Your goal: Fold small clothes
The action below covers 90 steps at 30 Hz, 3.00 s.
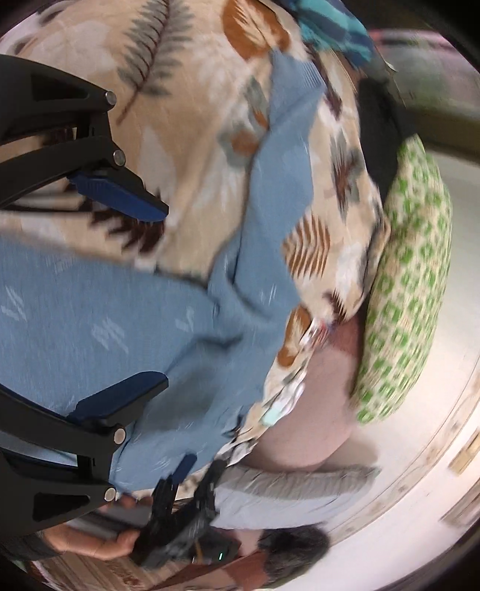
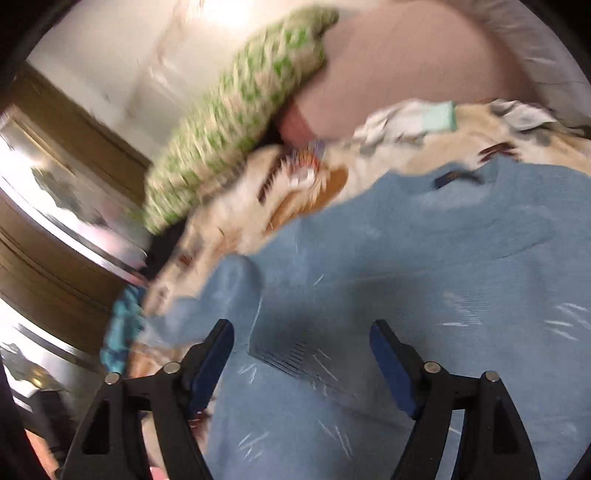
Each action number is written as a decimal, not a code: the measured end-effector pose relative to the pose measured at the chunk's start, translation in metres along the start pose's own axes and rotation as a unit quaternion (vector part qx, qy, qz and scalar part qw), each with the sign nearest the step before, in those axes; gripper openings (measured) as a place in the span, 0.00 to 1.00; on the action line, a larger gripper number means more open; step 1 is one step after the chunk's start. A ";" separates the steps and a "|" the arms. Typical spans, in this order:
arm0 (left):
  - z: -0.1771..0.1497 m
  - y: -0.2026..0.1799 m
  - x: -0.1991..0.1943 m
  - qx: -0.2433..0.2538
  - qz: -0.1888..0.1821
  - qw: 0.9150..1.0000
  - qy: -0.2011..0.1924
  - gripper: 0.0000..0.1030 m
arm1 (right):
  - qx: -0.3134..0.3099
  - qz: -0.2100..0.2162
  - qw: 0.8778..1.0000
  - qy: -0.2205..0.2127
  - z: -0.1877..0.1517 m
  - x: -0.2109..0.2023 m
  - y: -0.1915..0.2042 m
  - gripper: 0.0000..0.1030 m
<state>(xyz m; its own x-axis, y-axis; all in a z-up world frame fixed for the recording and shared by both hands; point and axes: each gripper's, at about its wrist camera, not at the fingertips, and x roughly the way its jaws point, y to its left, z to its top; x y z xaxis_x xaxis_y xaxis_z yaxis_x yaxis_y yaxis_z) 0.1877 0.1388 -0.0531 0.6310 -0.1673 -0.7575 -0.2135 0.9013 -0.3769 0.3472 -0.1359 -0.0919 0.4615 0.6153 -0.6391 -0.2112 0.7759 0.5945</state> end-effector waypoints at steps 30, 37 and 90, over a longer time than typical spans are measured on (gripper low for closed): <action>0.027 -0.104 0.122 0.078 0.032 0.995 0.054 0.81 | 0.230 -0.013 0.970 -0.073 0.051 -0.137 -0.281 0.73; 0.008 -0.111 0.174 0.113 0.079 0.985 0.101 0.83 | 0.173 -0.090 0.981 -0.015 0.062 -0.117 -0.286 0.70; 0.072 0.106 0.011 -0.175 0.036 0.980 -0.090 1.00 | 0.015 -0.069 0.997 -0.002 -0.014 -0.124 -0.137 0.65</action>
<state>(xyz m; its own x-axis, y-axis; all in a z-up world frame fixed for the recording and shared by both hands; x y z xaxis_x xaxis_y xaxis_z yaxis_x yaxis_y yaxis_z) 0.2257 0.2617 -0.0626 0.7195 -0.0062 -0.6945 -0.4855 0.7105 -0.5093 0.3067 -0.3160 -0.1013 0.4873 0.5019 -0.7146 -0.1187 0.8488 0.5152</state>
